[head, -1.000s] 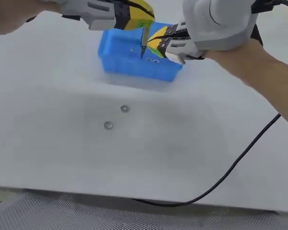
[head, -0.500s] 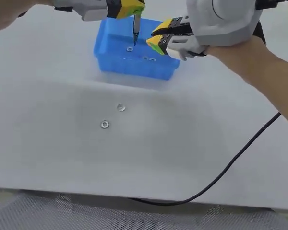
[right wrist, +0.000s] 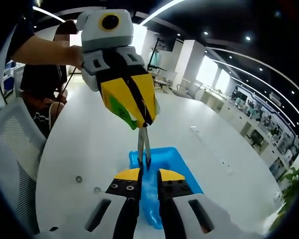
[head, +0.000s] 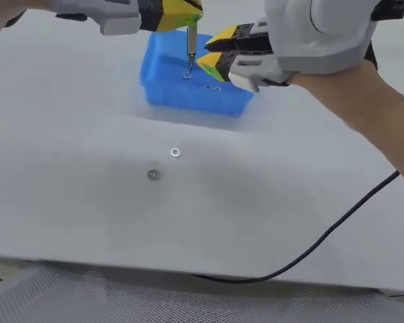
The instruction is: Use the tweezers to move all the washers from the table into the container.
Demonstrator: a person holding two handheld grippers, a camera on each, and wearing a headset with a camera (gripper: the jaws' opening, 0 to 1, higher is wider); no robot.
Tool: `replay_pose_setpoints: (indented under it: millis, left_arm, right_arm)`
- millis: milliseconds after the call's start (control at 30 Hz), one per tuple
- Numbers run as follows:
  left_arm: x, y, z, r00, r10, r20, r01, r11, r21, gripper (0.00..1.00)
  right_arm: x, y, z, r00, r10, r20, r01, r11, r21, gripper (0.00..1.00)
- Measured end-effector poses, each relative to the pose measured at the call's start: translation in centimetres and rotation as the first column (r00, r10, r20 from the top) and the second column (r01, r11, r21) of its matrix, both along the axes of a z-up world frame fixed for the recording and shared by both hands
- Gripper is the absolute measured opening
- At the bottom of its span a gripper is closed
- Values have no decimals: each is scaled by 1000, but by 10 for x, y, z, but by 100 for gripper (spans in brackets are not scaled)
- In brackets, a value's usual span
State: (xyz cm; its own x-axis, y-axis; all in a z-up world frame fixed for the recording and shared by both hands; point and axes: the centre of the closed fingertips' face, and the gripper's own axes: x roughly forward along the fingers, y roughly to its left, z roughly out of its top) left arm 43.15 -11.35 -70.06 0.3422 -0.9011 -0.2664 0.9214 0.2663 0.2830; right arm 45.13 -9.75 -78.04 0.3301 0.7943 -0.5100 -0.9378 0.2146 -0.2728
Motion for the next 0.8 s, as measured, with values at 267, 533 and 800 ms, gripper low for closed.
replay_pose_setpoints:
  millis: [267, 533, 800]
  left_arm:
    - [-32, -4, 8, 999, -32, -16, 32, 999, -19, 4]
    - [-57, -8, -8, 996, -46, -72, 44, 999, -31, 4]
    - [-68, -6, -22, 994, -29, -110, 24, 999, -47, 4]
  right_arm:
    - [-30, 9, -1, 998, 56, -30, -56, 998, 6, 16]
    - [-61, 12, -21, 993, 100, -55, -102, 994, -33, 15]
    - [-78, 13, -37, 989, 113, -99, -118, 992, -45, 13]
